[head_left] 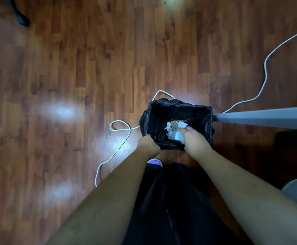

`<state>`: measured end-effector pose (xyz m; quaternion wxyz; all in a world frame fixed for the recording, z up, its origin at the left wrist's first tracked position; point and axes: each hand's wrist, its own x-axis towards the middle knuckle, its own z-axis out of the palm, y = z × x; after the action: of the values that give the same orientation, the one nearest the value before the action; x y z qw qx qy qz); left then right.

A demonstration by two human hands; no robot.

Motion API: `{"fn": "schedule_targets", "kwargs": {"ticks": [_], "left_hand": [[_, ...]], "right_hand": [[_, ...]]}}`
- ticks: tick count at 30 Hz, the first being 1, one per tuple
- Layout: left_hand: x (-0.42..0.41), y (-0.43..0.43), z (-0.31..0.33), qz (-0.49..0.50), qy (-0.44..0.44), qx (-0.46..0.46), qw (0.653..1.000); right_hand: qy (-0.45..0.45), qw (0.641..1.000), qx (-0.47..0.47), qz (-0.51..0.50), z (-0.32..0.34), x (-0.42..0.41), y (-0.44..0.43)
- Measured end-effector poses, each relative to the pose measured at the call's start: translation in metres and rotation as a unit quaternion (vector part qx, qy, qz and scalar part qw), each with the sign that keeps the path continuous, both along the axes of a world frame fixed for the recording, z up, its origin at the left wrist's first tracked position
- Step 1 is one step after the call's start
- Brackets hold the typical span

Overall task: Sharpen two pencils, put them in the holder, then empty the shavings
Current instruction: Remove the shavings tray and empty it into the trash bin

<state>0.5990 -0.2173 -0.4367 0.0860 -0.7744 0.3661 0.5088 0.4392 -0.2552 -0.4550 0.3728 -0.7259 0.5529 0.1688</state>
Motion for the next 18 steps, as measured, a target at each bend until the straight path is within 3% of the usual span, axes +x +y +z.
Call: {"fn": "schedule_targets", "kwargs": {"ticks": [5,9,13,18], "left_hand": [[0.000,-0.001,0.002,0.019,0.010,0.001,1.000],[0.000,0.000,0.003,0.036,0.017,-0.002,0.999],[0.002,0.000,0.004,0.033,0.025,-0.005,0.999],[0.005,0.001,0.001,0.023,0.028,-0.010,0.999]], "right_hand": [[-0.010,0.996,-0.078,-0.049,-0.002,-0.004,-0.006],[-0.009,0.999,-0.009,0.033,-0.006,0.001,0.004],[-0.017,0.994,-0.101,-0.023,-0.007,0.007,-0.020],[-0.022,0.999,-0.007,0.045,-0.014,0.029,0.007]]}}
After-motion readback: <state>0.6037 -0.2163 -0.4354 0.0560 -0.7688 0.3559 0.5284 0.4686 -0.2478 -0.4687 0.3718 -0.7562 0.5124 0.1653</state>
